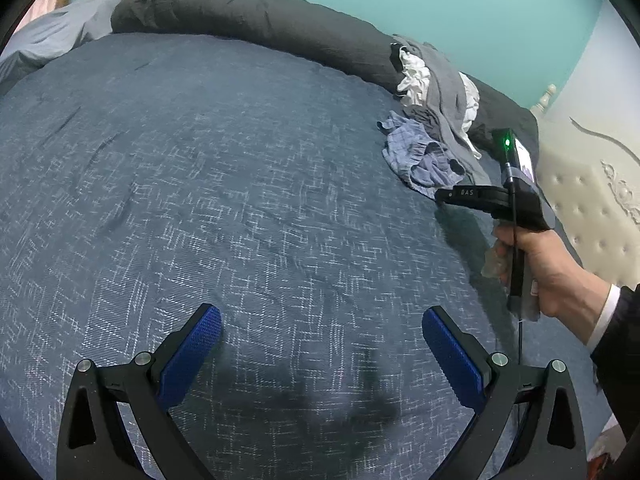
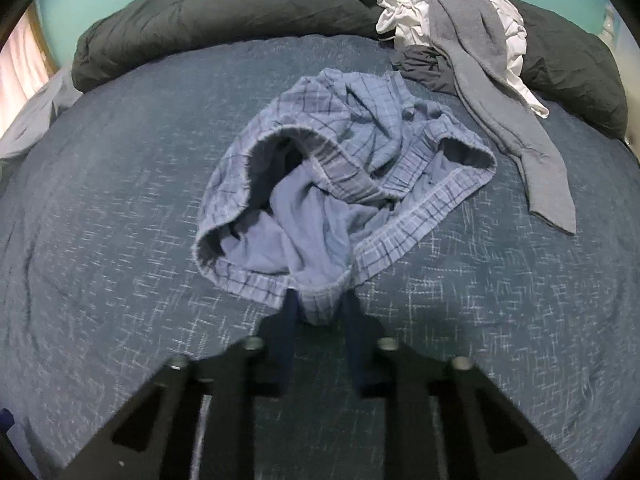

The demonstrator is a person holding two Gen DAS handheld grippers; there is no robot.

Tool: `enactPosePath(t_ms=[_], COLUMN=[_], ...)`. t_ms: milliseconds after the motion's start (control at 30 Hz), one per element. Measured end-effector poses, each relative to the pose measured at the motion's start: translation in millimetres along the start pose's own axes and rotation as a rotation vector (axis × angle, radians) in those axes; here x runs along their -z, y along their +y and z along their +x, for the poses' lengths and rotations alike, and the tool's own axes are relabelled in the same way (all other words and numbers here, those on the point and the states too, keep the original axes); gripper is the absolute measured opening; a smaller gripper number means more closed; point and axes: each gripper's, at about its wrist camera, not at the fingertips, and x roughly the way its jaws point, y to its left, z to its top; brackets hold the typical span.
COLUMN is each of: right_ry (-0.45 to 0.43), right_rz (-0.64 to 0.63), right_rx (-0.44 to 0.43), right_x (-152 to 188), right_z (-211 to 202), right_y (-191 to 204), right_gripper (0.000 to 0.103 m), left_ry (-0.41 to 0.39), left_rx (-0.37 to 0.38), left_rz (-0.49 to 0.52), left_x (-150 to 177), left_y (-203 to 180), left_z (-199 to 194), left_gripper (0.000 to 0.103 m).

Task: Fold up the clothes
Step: 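Move both tools toward the blue plaid boxer shorts on the bed, then grasp the waistband of the plaid shorts with the right gripper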

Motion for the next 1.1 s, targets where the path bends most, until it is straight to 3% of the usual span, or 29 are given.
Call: enactPosePath(t_ms=[267, 533, 700, 933, 1100], right_ry=[-0.075, -0.143, -0.147, -0.115, -0.142], right_rz=[-0.022, -0.036, -0.045, -0.007, 0.059], right_rx=[-0.083, -0.210, -0.300, -0.385, -0.439], right_x=[8.0, 43.9, 84.8, 148.6, 192.3], right_z=[-55.6, -146.8, -205.0, -243.3, -266.8], right_y=[-4.4, 2.2, 12.6, 20.7, 22.7], right_gripper=[0.005, 0.005, 0.005, 0.005, 0.005], left_ry=[-0.026, -0.042, -0.054, -0.069, -0.087], left_rx=[0.024, 0.057, 0.082, 0.076, 0.055], left_rz=[-0.002, 0.005, -0.005, -0.006, 0.016], left_x=[-4.8, -3.2, 4.8, 27.7, 44.9], left_y=[-7.2, -16.5, -24.4, -43.1, -56.2], left_z=[-12.6, -32.7, -54.6, -85.7, -103.1], left_gripper=[0.103, 0.103, 0.103, 0.103, 0.103])
